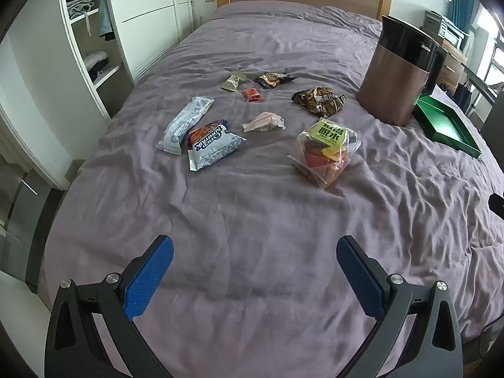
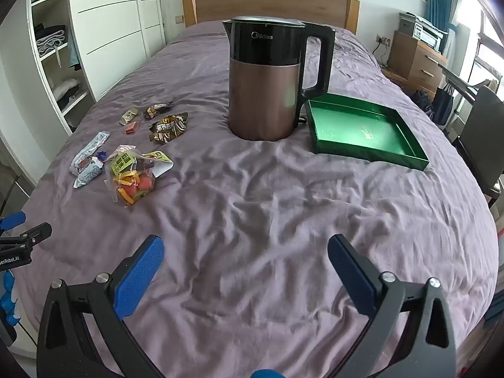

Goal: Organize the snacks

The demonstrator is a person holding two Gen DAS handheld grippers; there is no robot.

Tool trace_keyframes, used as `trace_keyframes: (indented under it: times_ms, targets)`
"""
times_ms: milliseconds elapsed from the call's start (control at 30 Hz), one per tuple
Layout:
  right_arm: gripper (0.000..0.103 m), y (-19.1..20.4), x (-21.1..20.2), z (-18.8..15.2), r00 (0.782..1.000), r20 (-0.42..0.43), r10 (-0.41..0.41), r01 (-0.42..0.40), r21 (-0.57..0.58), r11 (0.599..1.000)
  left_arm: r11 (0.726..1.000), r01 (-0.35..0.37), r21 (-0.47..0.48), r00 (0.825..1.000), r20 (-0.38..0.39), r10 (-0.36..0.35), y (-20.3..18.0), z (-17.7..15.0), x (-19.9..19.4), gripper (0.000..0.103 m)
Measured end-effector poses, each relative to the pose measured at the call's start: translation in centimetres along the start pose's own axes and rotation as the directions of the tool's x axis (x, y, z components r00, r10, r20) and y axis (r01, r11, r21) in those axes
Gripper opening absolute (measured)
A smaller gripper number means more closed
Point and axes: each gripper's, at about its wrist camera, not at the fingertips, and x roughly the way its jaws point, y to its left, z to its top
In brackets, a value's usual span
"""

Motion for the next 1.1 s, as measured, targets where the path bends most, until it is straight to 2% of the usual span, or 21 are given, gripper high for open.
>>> trace_keyframes:
  times_ms: [1100]
  targets:
    - [0.103, -0.24, 0.51, -0.22, 1.000, -0.010, 0.001, -0.001, 0.005, 1.000, 0.999, 0.018, -0.026, 1.000, 0.002, -0.018, 0.33, 0.13, 0.40, 0.102]
